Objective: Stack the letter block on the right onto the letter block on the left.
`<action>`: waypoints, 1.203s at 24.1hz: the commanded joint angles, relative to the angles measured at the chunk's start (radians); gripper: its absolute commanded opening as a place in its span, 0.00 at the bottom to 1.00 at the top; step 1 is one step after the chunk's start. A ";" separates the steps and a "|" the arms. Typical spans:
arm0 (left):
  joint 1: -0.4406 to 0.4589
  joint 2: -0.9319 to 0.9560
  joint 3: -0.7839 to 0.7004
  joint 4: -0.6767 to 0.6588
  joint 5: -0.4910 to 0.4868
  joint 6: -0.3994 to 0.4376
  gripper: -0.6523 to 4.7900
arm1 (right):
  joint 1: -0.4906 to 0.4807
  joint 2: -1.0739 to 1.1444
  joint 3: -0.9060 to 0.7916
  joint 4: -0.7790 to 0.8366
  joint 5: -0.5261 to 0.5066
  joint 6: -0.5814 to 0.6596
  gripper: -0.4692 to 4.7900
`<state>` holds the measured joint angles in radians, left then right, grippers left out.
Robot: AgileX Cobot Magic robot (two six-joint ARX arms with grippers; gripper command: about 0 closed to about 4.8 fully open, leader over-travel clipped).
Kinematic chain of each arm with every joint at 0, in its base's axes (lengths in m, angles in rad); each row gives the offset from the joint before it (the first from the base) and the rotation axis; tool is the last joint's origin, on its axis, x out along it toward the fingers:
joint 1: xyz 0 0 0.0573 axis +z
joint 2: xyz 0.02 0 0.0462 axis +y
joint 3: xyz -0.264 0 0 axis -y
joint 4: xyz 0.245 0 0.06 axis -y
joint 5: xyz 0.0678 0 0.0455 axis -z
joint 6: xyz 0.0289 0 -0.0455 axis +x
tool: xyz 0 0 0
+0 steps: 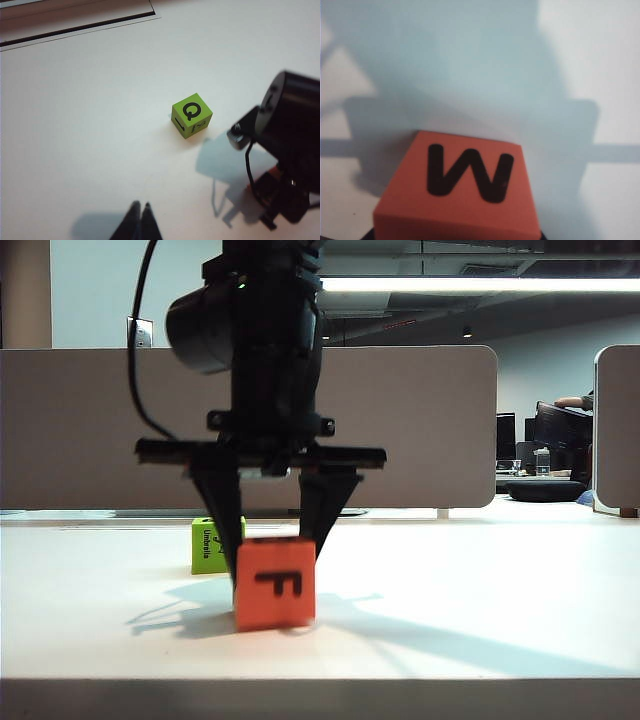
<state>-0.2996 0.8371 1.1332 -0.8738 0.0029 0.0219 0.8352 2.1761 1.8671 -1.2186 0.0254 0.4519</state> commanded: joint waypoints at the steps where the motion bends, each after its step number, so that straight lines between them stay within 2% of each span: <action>1: 0.000 -0.002 0.005 0.008 -0.003 -0.003 0.11 | -0.044 -0.011 0.123 -0.019 0.113 -0.100 0.54; 4: 0.000 -0.002 0.005 0.008 -0.003 -0.003 0.11 | -0.076 -0.011 0.227 -0.019 0.136 -0.138 0.54; 7: 0.000 -0.002 0.005 0.008 -0.003 -0.003 0.11 | -0.105 -0.011 0.318 0.009 0.109 -0.158 0.54; 8: 0.000 -0.002 0.005 0.010 -0.003 -0.003 0.11 | -0.120 -0.010 0.357 0.042 0.065 -0.174 0.54; 16: 0.000 -0.002 0.005 0.014 -0.003 -0.003 0.11 | -0.142 0.039 0.382 0.161 -0.003 -0.177 0.54; 29: 0.000 -0.002 0.005 0.005 -0.003 0.009 0.11 | -0.140 0.110 0.383 0.321 -0.051 -0.196 0.54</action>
<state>-0.2996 0.8375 1.1332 -0.8761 0.0021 0.0227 0.6945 2.2871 2.2467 -0.9264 -0.0200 0.2604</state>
